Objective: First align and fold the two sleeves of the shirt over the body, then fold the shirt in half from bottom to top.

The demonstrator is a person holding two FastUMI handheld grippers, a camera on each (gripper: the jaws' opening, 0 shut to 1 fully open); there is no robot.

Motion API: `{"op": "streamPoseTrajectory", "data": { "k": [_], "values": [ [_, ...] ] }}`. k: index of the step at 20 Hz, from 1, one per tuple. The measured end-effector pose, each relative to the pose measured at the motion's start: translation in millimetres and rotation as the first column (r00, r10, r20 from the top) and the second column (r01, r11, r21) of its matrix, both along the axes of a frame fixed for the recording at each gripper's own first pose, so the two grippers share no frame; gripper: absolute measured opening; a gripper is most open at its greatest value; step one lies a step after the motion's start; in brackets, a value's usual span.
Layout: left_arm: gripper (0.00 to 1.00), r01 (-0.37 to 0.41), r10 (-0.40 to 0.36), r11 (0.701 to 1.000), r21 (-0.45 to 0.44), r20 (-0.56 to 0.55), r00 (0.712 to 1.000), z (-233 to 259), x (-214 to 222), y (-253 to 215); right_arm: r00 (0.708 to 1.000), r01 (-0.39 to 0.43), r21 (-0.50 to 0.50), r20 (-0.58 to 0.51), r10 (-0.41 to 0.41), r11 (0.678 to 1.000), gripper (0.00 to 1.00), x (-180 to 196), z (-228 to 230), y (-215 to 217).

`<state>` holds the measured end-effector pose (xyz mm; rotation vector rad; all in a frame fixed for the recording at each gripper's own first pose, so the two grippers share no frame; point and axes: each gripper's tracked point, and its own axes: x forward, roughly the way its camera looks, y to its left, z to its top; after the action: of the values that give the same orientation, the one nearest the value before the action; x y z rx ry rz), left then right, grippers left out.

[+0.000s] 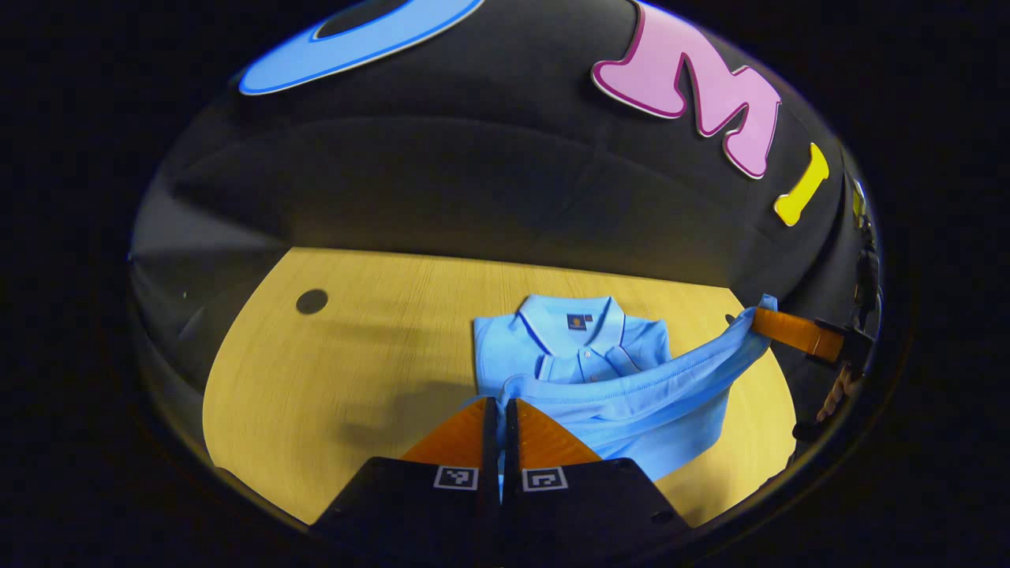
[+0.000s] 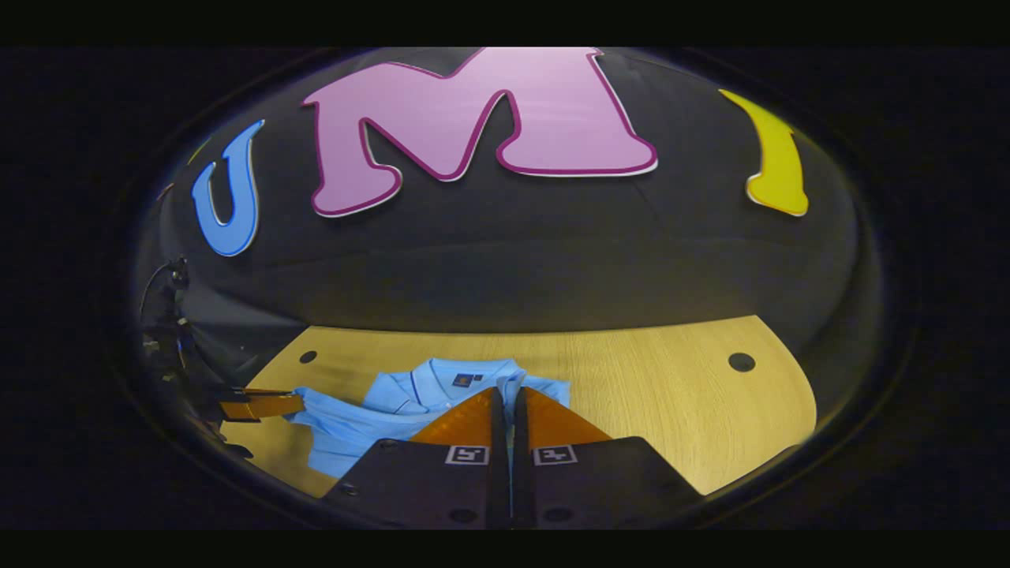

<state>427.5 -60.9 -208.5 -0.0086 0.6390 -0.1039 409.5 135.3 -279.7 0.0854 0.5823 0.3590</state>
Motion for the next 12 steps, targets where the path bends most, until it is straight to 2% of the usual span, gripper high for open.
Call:
{"op": "streamPoseTrajectory", "data": {
  "k": [2,3,4,5,7,8,9,10,11,12],
  "values": [
    [0.06,0.012,-0.012,1.0,0.0,0.021,1.0,-1.7,38.4,0.5,1.0,0.01,-0.009,0.018,-0.01,1.0,0.06,33.2,-7.2,3.2],
    [0.06,0.015,-0.015,1.0,-0.002,0.038,0.999,-3.0,57.9,2.2,0.999,0.022,-0.003,0.027,-0.022,1.0,0.11,49.6,-11.0,4.8],
    [0.06,0.017,-0.016,1.0,-0.002,0.058,0.998,-5.4,79.3,4.3,0.999,0.034,-0.002,0.031,-0.034,0.999,0.06,67.5,-16.4,6.3],
    [0.06,0.022,-0.022,1.0,0.008,0.07,0.997,-9.6,97.9,7.5,0.998,0.042,-0.007,0.039,-0.042,0.999,0.05,85.9,-23.3,6.5],
    [0.06,0.032,-0.037,0.998,0.053,0.103,0.994,-22.3,130.6,17.7,0.998,0.056,-0.04,-0.01,-0.056,0.998,0.05,109.1,-54.8,7.2],
    [0.06,0.034,-0.044,0.996,0.083,0.115,0.992,-30.0,141.9,21.9,0.997,0.073,-0.059,-0.034,-0.075,0.996,0.1,114.8,-70.4,2.8],
    [0.23,0.03,-0.043,0.993,0.111,0.116,0.992,-35.0,144.9,26.5,0.994,0.085,-0.067,-0.063,-0.089,0.994,0.14,115.3,-86.9,-0.7],
    [0.39,-0.004,-0.016,0.989,0.15,0.127,0.992,-35.9,147.2,32.8,0.991,0.092,-0.073,-0.092,-0.099,0.993,0.43,111.0,-95.5,-5.6],
    [0.56,-0.024,0.004,0.989,0.143,0.142,0.99,-32.4,146.6,36.4,0.99,0.097,-0.042,-0.099,-0.101,0.994,0.53,105.6,-96.3,-7.3],
    [0.73,-0.046,0.029,0.994,0.103,0.159,0.987,-29.2,144.3,34.2,0.99,0.111,-0.011,-0.086,-0.112,0.994,0.82,100.8,-96.3,-5.3]
  ]
}}
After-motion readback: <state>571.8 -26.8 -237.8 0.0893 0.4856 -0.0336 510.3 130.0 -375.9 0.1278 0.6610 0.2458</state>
